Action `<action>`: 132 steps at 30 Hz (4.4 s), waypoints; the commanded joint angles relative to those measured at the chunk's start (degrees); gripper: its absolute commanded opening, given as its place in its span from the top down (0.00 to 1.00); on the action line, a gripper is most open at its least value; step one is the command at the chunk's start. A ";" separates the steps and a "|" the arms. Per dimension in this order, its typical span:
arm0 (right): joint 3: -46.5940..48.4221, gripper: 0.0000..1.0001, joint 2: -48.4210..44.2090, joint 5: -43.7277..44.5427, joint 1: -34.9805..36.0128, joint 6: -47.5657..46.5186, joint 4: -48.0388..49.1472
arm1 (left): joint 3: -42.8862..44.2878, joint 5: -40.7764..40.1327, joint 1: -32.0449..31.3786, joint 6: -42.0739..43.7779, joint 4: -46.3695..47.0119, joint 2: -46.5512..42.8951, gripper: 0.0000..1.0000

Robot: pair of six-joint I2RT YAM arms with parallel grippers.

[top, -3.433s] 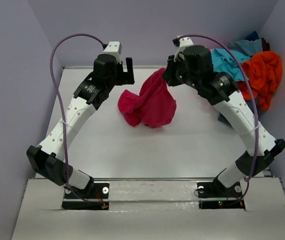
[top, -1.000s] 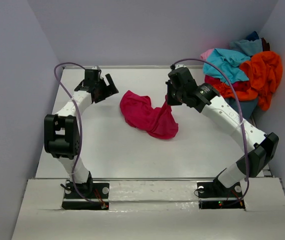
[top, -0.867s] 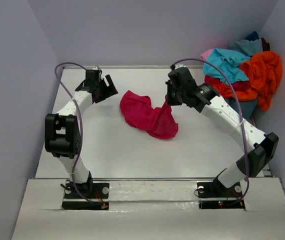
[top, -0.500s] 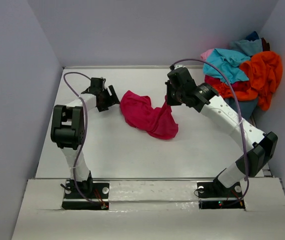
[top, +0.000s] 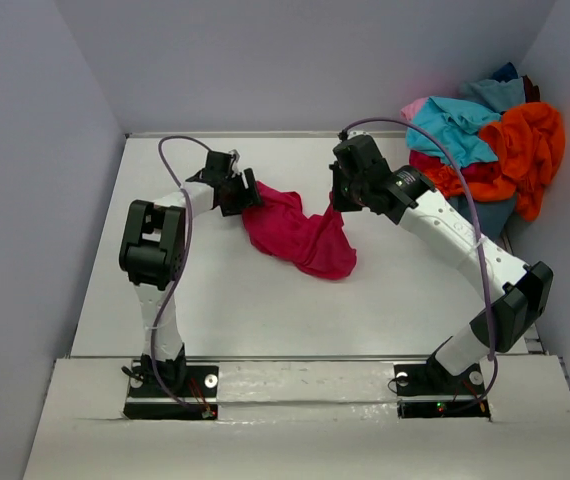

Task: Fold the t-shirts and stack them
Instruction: Flatten the tshirt out

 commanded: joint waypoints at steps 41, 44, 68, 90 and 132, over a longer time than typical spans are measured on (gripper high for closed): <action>9.06 0.93 -4.20 12.75 0.39 -2.07 -2.23 | 4.63 -17.05 -4.80 7.42 -15.92 -29.07 0.94; 8.18 0.93 -6.32 13.36 0.39 -2.51 -1.60 | 4.54 -21.10 -6.03 7.94 -17.76 -33.55 0.94; -10.54 0.93 -28.20 12.49 0.39 -4.88 7.71 | -1.09 -36.21 -12.53 7.16 -23.04 -57.55 0.94; -16.79 0.93 -38.67 9.06 0.39 -11.21 15.71 | 1.99 -45.71 -22.21 12.87 -20.76 -62.83 0.94; -3.34 0.93 -20.42 7.92 0.39 -13.50 10.89 | 2.36 -48.26 -22.73 18.94 -13.39 -57.56 0.94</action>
